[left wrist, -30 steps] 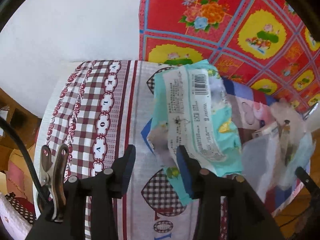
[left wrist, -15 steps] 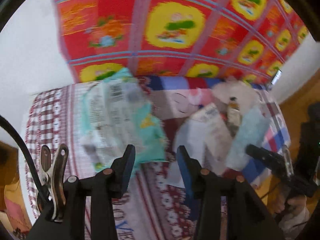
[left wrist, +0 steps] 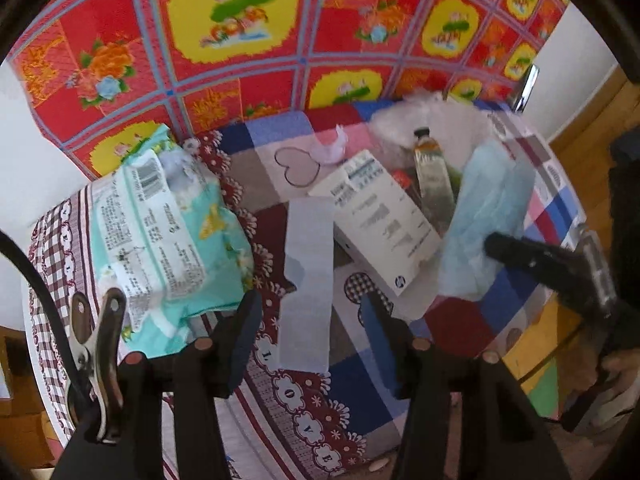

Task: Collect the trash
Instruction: 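Grasp the white paper strip from the pile with the left tool, then carry the white paper strip in the left tool while the right tool carries the mask to the bucket, then open the left tool over the bucket while the right tool releases the blue mask, then move both open tools back toward the trash pile on the bed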

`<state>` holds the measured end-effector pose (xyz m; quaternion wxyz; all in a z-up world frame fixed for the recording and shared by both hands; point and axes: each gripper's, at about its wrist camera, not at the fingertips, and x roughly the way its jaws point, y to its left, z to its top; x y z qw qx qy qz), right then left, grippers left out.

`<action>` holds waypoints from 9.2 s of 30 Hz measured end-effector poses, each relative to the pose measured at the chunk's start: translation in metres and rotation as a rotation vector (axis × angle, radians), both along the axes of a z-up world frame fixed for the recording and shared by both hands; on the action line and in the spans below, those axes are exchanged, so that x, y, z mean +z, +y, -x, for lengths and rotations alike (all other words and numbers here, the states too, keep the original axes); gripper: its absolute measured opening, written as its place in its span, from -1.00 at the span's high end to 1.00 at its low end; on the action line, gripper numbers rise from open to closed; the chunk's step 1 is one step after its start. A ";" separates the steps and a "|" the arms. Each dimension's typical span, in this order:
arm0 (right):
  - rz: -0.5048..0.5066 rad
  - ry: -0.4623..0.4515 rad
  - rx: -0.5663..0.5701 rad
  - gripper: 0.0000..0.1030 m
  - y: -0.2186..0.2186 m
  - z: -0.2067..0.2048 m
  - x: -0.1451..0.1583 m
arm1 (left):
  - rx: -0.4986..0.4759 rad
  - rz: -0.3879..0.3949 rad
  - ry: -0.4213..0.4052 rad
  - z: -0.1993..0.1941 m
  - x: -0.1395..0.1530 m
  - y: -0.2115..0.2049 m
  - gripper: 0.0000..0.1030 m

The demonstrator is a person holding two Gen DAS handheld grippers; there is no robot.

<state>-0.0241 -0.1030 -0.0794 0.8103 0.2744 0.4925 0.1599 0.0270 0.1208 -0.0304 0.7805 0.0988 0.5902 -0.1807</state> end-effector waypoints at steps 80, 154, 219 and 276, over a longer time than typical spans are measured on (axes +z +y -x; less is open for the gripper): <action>0.062 -0.144 0.353 0.65 0.247 0.040 0.085 | 0.485 0.029 -0.212 0.129 0.058 0.270 0.43; 0.395 -0.009 0.947 0.65 0.711 -0.123 -0.029 | 0.906 0.074 0.031 0.026 -0.147 0.599 0.43; 0.101 -0.153 0.771 0.49 0.583 -0.057 0.079 | 0.855 -0.061 -0.076 0.076 -0.021 0.519 0.22; 0.073 -0.143 0.235 0.49 0.161 -0.001 0.066 | 0.340 -0.031 -0.123 0.040 0.019 0.151 0.21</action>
